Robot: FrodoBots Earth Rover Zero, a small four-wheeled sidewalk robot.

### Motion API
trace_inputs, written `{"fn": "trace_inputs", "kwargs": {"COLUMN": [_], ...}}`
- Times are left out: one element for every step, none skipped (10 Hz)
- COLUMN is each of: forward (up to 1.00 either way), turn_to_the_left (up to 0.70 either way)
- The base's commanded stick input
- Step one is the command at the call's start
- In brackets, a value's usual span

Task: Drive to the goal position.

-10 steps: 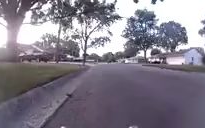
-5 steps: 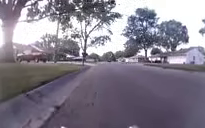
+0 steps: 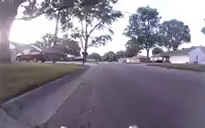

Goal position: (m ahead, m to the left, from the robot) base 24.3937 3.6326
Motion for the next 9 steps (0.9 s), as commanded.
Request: {"fn": "trace_inputs", "kwargs": {"forward": [1.0, 1.0, 1.0, 1.0, 1.0, 1.0, 1.0, 1.0, 1.0], "turn_to_the_left": [0.0, 0.0, 0.0, 0.0, 0.0, -0.04, -0.29, -0.25, -0.1]}}
